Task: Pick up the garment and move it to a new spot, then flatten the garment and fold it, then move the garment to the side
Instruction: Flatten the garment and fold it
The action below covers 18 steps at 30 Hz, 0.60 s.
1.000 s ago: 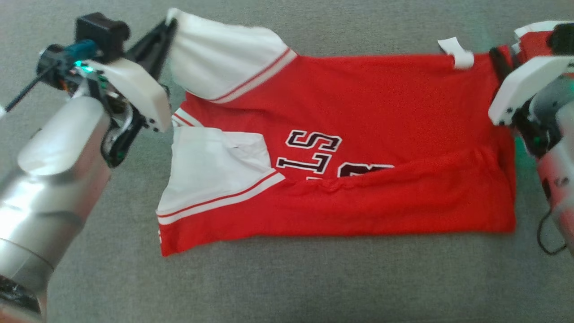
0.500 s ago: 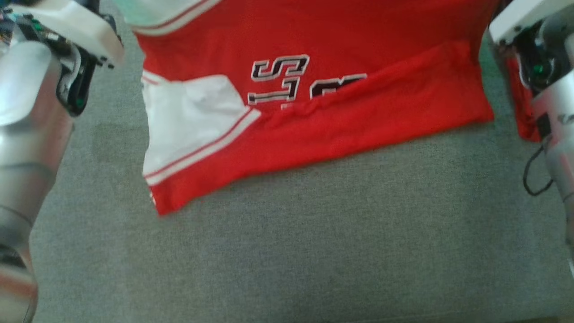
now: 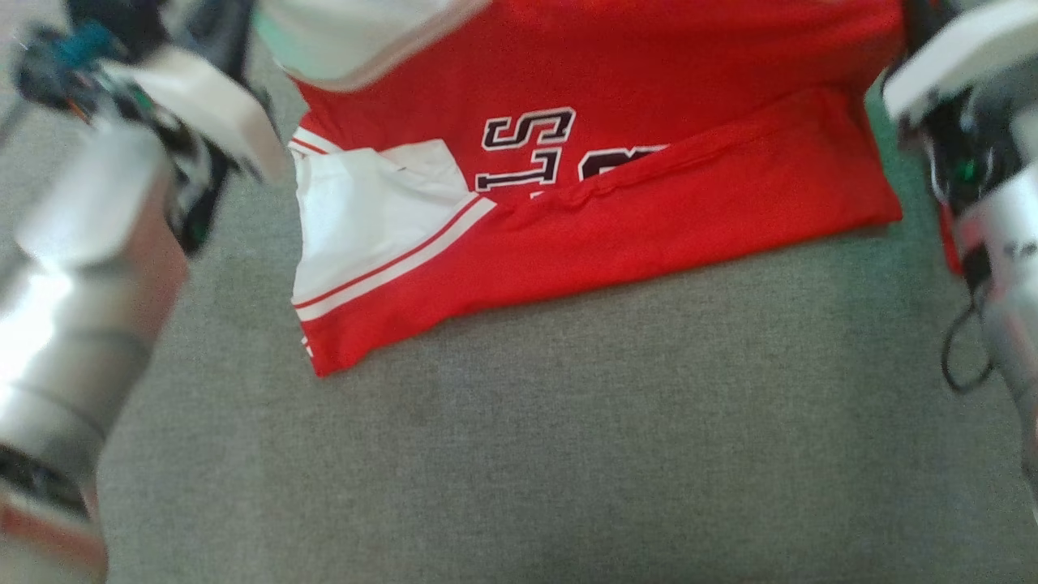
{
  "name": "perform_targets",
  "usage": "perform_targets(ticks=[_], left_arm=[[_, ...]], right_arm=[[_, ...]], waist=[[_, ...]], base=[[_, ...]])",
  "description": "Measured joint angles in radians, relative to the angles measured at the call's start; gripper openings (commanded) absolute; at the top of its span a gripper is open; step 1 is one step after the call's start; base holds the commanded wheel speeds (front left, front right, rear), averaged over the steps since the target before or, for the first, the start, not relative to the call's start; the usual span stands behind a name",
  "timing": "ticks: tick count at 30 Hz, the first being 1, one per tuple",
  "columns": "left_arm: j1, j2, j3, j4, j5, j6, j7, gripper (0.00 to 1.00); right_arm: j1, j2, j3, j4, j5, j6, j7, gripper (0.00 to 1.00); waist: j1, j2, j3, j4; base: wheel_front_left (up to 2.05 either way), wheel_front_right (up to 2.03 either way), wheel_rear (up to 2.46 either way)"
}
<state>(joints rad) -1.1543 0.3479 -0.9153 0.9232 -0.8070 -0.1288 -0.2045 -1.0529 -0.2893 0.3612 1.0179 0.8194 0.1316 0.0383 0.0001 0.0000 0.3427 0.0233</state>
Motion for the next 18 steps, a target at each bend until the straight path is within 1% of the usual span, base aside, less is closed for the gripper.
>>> perform_targets(ticks=[2,4,9,13,14,18], left_arm=[[0.054,0.016,-0.037,-0.062,-0.043,-0.003,0.038,0.0],[0.102,0.046,-0.075,-0.125,-0.086,-0.004,0.075,0.0],[0.184,0.163,-0.148,-0.292,-0.207,-0.003,0.199,0.0],[0.241,0.25,-0.216,-0.437,-0.305,-0.003,0.339,0.0],[0.241,0.25,-0.216,-0.437,-0.305,-0.003,0.339,0.0],[0.292,0.325,-0.271,-0.558,-0.368,-0.003,0.44,0.0]], right_arm=[[0.043,-0.016,0.023,-0.005,0.019,0.0,0.026,0.0],[0.085,-0.034,0.037,-0.013,0.041,0.0,0.046,0.0],[0.162,-0.077,0.093,-0.056,0.093,0.0,0.13,0.0],[0.215,-0.114,0.143,-0.092,0.124,0.0,0.197,0.0],[0.215,-0.114,0.143,-0.092,0.124,0.0,0.197,0.0],[0.256,-0.153,0.195,-0.116,0.134,0.0,0.254,0.0]], waist=[[-0.0001,0.0,-0.017,0.004],[-0.0002,0.0,-0.034,0.008],[-0.0002,0.0,-0.079,0.019],[-0.0003,0.0,-0.112,0.026],[-0.0003,0.0,-0.112,0.026],[-0.0004,0.0,-0.13,0.031]], base=[[0.0,0.0,0.0],[0.0,0.0,0.0],[0.0,0.0,0.0],[0.0,0.0,0.0],[0.0,0.0,0.0],[0.0,0.0,0.0]])
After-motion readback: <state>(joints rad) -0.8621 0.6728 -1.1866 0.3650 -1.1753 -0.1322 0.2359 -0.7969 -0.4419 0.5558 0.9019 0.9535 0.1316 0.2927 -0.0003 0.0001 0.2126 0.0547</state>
